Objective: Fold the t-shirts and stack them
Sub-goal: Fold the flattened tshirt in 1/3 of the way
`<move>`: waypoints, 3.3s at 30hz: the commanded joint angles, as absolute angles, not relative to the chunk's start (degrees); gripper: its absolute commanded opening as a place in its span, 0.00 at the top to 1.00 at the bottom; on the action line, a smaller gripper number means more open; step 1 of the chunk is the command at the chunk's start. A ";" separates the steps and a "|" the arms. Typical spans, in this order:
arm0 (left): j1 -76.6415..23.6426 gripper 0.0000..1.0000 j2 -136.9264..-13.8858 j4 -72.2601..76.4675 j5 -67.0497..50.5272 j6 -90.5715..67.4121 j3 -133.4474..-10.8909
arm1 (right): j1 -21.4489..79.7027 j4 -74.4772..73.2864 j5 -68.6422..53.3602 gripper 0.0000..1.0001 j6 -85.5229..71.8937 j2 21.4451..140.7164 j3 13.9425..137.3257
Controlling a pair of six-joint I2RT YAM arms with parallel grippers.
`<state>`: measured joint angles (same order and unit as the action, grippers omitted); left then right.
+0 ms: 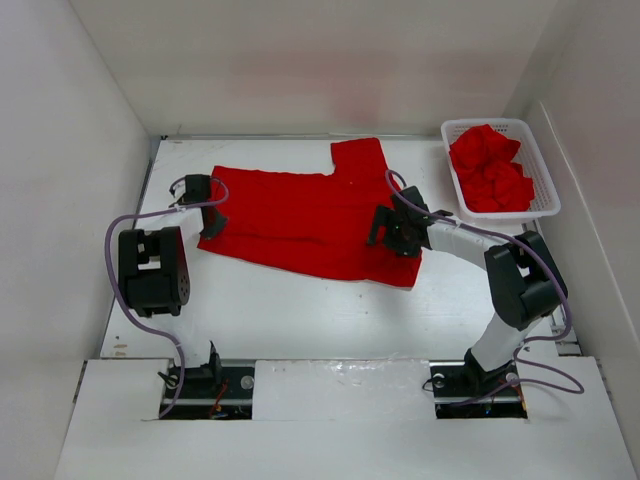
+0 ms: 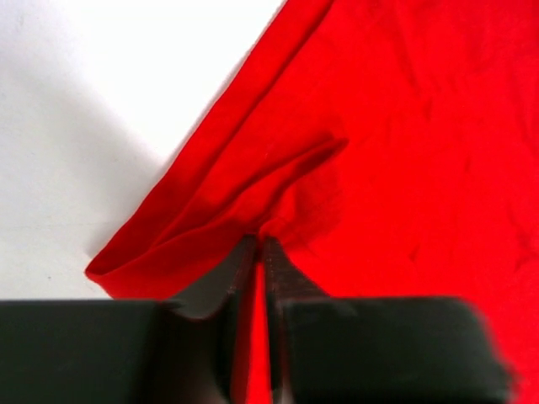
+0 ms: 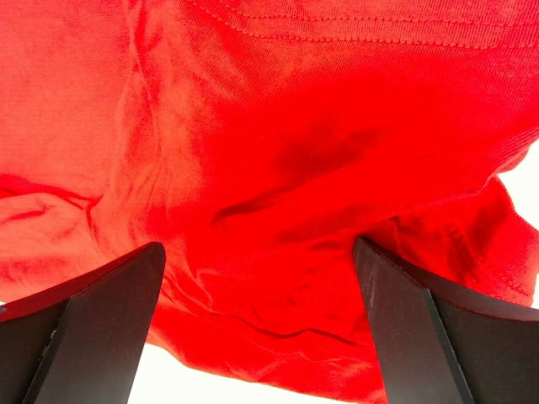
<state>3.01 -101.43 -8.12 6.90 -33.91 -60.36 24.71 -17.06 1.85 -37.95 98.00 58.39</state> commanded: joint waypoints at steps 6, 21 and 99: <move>3.08 1.00 -98.01 -6.33 5.80 -34.27 -61.79 | 23.82 -17.58 4.92 0.00 -37.97 98.35 56.43; 3.08 1.00 -99.13 -8.79 9.31 -34.28 -69.87 | 23.82 -18.11 5.45 0.01 -38.50 98.35 57.03; -4.22 0.00 -58.94 -20.67 5.99 -42.02 -48.74 | 43.18 -45.88 24.48 0.00 -64.81 67.04 60.97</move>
